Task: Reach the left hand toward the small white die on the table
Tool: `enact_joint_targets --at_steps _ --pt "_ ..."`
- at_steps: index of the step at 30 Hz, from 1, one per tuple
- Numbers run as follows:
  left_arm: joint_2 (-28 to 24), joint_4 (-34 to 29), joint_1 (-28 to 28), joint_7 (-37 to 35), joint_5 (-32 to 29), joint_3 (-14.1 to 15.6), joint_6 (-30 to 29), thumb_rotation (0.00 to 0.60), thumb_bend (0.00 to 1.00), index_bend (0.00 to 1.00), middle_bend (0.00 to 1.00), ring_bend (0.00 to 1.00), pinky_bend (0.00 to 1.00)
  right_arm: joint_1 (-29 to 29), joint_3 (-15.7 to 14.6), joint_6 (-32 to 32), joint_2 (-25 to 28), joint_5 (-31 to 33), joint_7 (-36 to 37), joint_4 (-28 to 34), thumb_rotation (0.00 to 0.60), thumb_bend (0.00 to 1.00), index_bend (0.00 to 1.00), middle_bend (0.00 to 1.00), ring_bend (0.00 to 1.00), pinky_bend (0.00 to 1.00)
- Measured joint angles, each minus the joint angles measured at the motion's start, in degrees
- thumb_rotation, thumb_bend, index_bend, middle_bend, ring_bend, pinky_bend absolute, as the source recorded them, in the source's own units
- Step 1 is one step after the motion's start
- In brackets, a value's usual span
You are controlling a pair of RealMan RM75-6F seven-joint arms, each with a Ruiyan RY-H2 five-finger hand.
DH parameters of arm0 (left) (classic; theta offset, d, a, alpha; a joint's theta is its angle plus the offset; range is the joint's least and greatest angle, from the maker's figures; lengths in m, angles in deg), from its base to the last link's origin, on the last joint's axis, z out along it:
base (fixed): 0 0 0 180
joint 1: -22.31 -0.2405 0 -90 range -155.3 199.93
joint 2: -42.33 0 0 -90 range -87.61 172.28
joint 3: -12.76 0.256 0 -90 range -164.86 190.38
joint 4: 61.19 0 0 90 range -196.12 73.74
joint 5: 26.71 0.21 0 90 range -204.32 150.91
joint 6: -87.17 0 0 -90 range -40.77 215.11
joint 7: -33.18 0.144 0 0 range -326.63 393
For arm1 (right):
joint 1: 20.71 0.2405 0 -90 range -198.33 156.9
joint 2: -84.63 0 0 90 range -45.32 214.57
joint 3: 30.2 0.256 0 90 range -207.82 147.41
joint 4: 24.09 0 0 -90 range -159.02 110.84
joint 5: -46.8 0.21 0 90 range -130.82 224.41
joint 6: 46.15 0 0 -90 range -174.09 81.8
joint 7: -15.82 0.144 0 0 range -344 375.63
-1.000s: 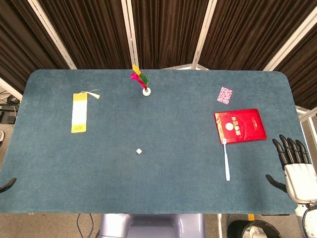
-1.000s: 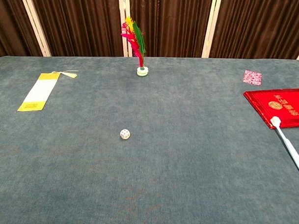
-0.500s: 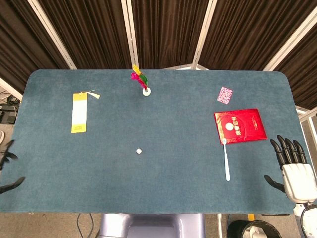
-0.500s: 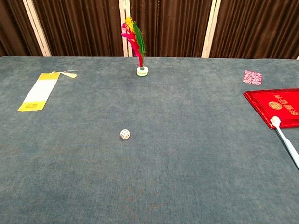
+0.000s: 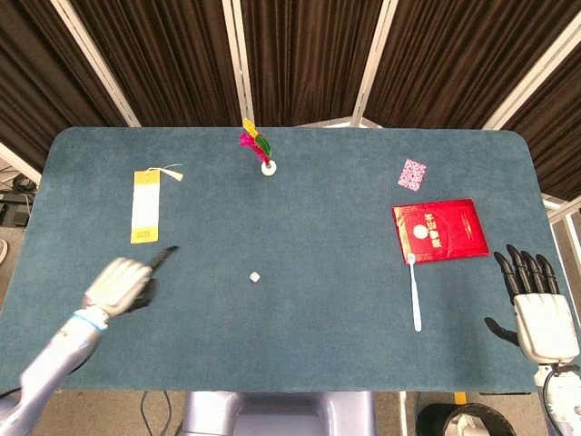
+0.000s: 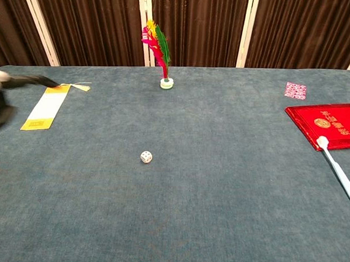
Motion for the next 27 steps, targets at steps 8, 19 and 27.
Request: enact_joint_targets --at_steps 8,19,27 --pt "7.2 1.4 9.7 5.9 -10.8 -1.6 11.8 0.6 0.85 0.05 0.95 0.98 1.0 0.5 0.8 1.6 -0.4 3.1 -0.7 -0.7 0.6 0.0 0.0 0.0 0.0 0.0" --pt "13.3 5.0 15.6 11.5 -19.5 -0.5 14.8 0.6 0.85 0.05 0.95 0.97 1.0 0.9 1.2 2.5 -0.7 4.7 -0.3 -1.7 0.6 0.0 0.0 0.0 0.0 0.0" --pt "15.7 5.6 19.1 15.2 -25.6 1.1 15.0 0.6 0.85 0.06 0.95 0.97 1.0 1.0 1.2 3.0 -0.4 5.2 0.2 -1.9 0.6 0.0 0.0 0.0 0.0 0.0"
